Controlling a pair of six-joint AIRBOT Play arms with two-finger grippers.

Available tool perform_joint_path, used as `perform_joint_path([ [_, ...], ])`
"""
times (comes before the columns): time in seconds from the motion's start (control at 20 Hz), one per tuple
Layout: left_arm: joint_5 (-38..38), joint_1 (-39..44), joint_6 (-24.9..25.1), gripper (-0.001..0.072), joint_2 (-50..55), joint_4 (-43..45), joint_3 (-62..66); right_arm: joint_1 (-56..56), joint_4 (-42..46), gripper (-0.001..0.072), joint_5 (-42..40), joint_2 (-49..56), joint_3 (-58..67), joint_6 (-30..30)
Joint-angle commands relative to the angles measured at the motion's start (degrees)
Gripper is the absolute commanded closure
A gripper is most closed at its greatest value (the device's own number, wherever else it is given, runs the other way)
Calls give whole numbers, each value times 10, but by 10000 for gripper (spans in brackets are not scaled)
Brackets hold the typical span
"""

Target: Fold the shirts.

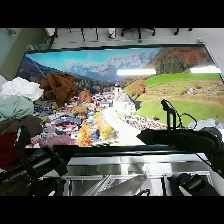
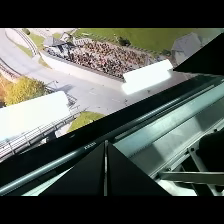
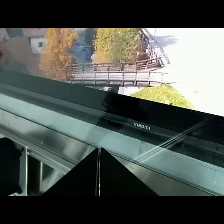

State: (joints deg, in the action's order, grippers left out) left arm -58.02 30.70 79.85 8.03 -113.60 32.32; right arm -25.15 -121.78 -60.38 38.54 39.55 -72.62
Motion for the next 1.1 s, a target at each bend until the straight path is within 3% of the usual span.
perform_joint_path([
  [0.0, 0, 0, 0, 695, 0, 0, 0, 0, 0, 692, 0, 0, 0, 0],
  [0.4, 0, 0, 0, 694, 0, 0, 0, 0, 0, 692, 0, 0, 0, 0],
  [0.6, 38, 0, 2, 694, 0, -2, 0, 0, 0, 692, 12, 1, 0, 0],
  [0.95, 212, 0, 3, 694, 0, -3, 1, 0, 0, 691, 45, 1, 0, 0],
  [1.05, 244, -16, -24, 694, 4, 62, 3, 0, 0, 691, 68, 0, 0, -2],
])
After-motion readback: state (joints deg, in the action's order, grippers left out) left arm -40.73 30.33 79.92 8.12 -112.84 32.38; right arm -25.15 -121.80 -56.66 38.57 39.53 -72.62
